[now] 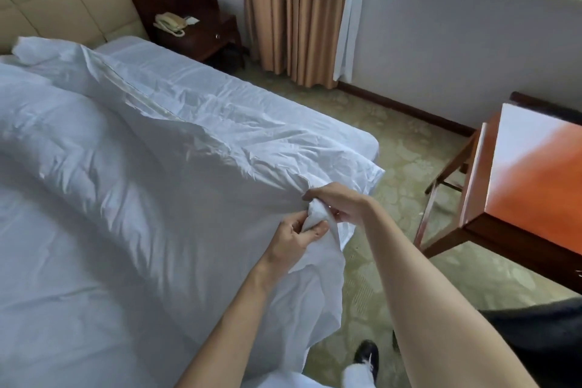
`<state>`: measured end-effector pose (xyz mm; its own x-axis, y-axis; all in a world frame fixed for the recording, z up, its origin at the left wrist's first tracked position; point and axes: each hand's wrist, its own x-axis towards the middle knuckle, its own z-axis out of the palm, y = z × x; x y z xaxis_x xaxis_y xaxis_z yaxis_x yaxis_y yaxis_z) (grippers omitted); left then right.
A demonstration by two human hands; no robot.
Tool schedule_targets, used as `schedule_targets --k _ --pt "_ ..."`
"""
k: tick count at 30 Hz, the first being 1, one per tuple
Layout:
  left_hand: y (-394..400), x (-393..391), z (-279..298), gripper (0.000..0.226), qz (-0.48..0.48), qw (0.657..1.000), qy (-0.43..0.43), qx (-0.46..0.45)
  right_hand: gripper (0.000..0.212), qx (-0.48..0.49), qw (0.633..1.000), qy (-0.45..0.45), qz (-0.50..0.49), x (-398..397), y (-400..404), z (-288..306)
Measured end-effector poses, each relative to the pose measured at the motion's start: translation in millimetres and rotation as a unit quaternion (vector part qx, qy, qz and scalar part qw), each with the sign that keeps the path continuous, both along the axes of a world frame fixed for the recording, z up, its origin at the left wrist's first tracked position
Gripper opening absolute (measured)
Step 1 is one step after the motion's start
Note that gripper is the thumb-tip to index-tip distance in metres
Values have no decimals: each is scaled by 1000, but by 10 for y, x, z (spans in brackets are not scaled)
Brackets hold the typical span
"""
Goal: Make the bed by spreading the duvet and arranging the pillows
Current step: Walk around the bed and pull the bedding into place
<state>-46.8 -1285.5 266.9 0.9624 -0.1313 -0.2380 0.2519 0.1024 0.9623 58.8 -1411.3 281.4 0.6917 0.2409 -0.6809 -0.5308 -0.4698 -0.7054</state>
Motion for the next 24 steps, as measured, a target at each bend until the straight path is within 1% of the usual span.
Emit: schedule_targets --k 1,3,5,6,8,10,11,13,15,16,17,18,20,23,24 --pt "-91 81 -14 32 4 1000 2 3 20 2 1000 6 3 100 -56 -25" --pt "-296 275 -41 23 13 1000 17 12 12 7 1000 10 8 320 -202 -80" --pt "-551 498 -56 26 31 999 17 14 6 9 1000 -9 12 549 -394 -91" --pt "-706 614 -56 26 39 999 10 16 5 6 1000 -24 16 667 -514 -77" --pt "-1057 887 -58 28 61 998 -12 17 15 -4 998 -60 32 926 -810 -30" --pt "-1433 1194 -9 20 83 996 -20 21 22 -19 993 -103 50 1217 -1132 56" --pt "-1624 1351 41 17 91 995 -27 20 22 -21 991 -121 56 1372 -1294 119" --pt "-1957 1637 139 15 107 993 -41 24 11 -12 987 -145 66 1670 -1582 241" --pt "-2163 1878 219 16 120 991 -48 35 8 -8 984 -158 86 1926 -1790 358" --pt "-2248 1997 249 16 124 990 -51 35 10 -6 982 -161 96 2070 -1878 399" --pt "-2308 2086 277 10 126 990 -50 40 13 -4 981 -165 102 2191 -1944 420" --pt "-2344 2163 285 13 132 989 -49 40 14 -1 981 -164 107 2298 -1981 415" --pt "-2388 2311 293 26 145 988 -35 35 15 -1 981 -153 116 2509 -2013 351" --pt "-2316 2528 289 26 163 987 8 15 9 12 988 -112 107 2813 -1943 207" --pt "-2256 2614 273 28 176 984 19 5 11 19 990 -94 105 2921 -1897 165"
